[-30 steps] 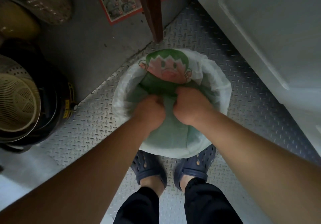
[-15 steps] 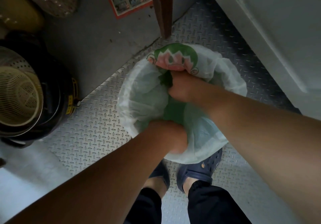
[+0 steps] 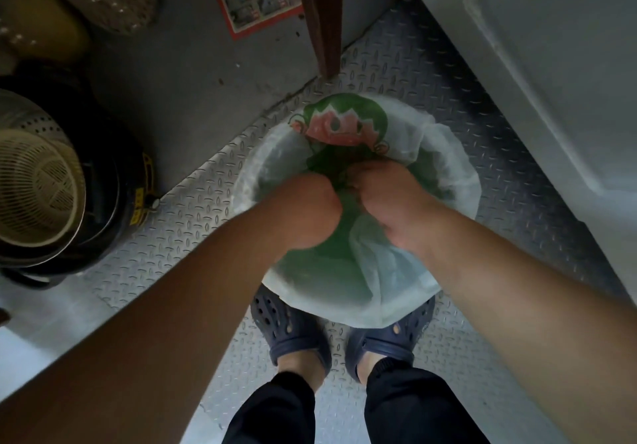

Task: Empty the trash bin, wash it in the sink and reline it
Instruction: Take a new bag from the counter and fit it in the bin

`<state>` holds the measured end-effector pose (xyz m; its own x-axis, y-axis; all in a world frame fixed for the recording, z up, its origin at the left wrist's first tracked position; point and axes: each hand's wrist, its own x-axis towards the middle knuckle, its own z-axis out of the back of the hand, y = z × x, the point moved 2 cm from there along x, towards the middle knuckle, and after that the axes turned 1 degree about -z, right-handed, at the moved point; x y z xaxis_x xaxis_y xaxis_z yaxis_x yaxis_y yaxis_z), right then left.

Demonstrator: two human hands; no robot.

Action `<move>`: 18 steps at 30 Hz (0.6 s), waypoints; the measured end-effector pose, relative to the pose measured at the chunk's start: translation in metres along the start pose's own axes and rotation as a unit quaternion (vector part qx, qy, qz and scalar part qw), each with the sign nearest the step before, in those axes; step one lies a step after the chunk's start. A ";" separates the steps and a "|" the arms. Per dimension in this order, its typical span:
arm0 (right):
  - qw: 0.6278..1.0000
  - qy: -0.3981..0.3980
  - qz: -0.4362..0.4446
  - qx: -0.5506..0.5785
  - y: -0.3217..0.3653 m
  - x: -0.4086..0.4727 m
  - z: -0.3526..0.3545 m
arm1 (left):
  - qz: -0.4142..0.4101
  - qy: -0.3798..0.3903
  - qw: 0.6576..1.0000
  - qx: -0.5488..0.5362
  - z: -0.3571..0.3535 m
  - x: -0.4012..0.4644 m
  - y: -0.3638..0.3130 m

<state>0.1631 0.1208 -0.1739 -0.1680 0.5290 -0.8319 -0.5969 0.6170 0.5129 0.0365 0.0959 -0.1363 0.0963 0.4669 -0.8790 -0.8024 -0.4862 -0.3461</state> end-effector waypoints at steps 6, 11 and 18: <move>0.995 -0.023 -0.097 -0.001 -0.023 0.009 -0.002 | 0.108 -0.069 0.856 -0.501 0.004 0.026 0.000; 0.989 -0.059 -0.047 -0.127 -0.026 0.011 -0.002 | 0.164 -0.110 0.825 -0.529 0.007 0.039 0.007; 0.937 0.019 0.077 -0.341 -0.007 -0.014 -0.011 | 0.000 -0.097 0.985 -0.145 -0.010 0.014 -0.001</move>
<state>0.1615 0.1027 -0.1680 -0.3144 0.5516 -0.7726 -0.9232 0.0121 0.3842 0.0445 0.0954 -0.1516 -0.0410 0.5862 -0.8091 -0.5981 -0.6631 -0.4502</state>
